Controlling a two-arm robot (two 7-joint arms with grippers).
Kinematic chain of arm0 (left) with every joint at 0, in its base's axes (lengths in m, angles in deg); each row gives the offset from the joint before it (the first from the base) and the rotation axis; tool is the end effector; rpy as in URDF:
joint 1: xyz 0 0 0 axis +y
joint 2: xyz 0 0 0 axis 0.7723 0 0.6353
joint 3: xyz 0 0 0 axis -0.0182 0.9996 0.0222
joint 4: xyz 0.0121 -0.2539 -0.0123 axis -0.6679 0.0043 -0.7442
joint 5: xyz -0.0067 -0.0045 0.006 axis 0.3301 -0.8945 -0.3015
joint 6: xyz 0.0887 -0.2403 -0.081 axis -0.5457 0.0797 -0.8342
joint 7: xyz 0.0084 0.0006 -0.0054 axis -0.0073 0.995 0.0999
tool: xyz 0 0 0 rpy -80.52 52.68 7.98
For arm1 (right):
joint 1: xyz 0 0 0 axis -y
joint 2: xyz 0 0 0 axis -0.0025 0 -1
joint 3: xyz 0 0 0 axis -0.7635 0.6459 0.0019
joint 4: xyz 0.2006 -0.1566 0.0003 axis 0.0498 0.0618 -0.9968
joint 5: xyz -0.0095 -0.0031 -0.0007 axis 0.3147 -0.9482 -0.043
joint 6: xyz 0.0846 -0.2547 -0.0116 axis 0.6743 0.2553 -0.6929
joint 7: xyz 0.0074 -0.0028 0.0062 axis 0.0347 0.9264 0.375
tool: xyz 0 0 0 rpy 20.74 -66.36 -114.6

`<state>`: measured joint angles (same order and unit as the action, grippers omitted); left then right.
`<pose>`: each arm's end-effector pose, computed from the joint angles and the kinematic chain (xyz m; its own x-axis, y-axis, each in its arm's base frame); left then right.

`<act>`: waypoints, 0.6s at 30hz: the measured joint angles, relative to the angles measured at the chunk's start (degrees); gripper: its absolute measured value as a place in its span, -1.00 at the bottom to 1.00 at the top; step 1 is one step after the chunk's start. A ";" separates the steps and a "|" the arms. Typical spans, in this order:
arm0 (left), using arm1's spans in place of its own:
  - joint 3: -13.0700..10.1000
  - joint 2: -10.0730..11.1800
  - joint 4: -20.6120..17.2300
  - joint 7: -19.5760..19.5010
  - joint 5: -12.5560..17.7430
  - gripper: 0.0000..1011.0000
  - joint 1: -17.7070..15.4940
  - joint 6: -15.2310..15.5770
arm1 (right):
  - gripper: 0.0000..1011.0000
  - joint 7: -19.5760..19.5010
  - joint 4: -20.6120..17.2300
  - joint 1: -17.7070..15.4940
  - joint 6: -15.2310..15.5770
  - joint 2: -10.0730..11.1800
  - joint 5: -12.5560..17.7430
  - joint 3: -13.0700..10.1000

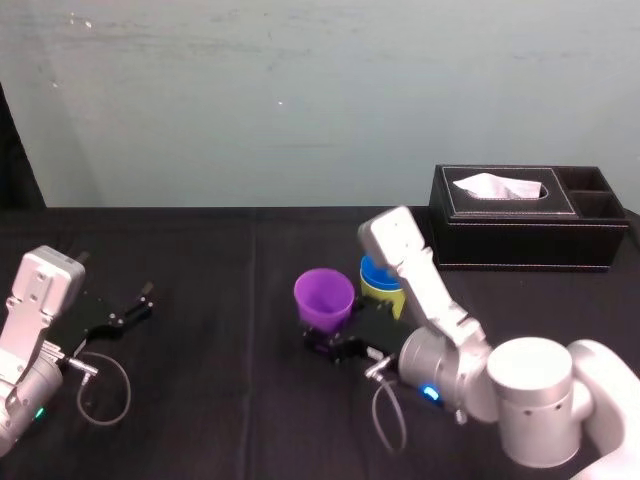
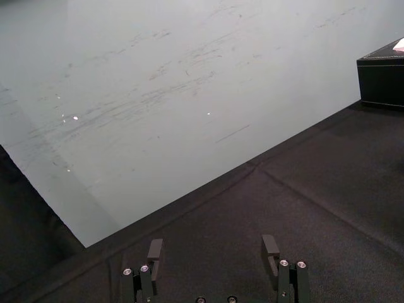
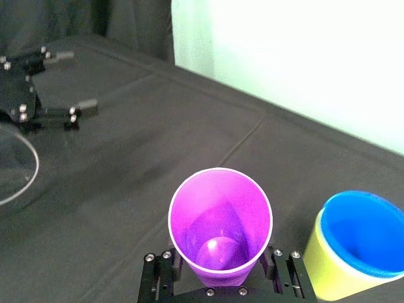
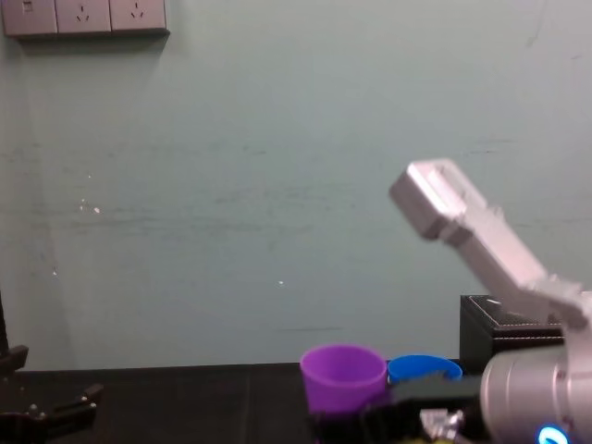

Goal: Stack the three plastic cups sequentially using one hand.

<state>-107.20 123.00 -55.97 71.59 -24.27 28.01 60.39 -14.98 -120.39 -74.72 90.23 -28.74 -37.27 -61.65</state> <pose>0.3143 0.0730 -0.2659 0.2922 0.8804 0.3736 -0.9553 0.2873 0.0703 0.3299 0.0589 -0.2132 0.6184 -0.7811 0.0866 0.7465 0.5493 -0.3754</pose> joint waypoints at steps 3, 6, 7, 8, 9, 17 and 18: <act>0.00 0.00 0.00 0.00 0.00 0.98 0.00 0.00 | 0.41 0.53 -1.66 0.61 1.53 0.44 0.38 -0.94; 0.00 0.00 0.00 0.00 0.00 0.98 0.00 0.00 | 0.41 1.21 -3.09 1.39 3.30 0.71 1.38 -2.05; 0.00 0.00 0.00 0.00 0.00 0.98 0.00 0.00 | 0.41 1.33 -3.40 1.57 3.64 0.74 1.63 -2.30; 0.00 0.00 0.00 0.00 0.00 0.98 0.00 0.00 | 0.41 1.45 -3.71 1.76 3.93 0.78 1.86 -2.55; 0.00 0.00 0.00 0.00 0.00 0.98 0.00 0.00 | 0.41 1.58 -4.26 2.10 4.56 0.87 2.32 -2.96; 0.00 0.00 0.00 0.00 0.00 0.98 0.00 0.00 | 0.41 1.42 -5.07 3.94 6.01 1.16 3.47 -4.08; 0.00 0.00 0.00 0.00 0.00 0.98 0.00 0.00 | 0.41 1.18 -4.80 4.37 6.15 1.15 3.54 -4.27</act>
<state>-107.21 123.00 -55.97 71.59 -24.27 28.01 60.39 -13.81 -125.20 -70.35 96.38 -27.59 -33.73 -65.92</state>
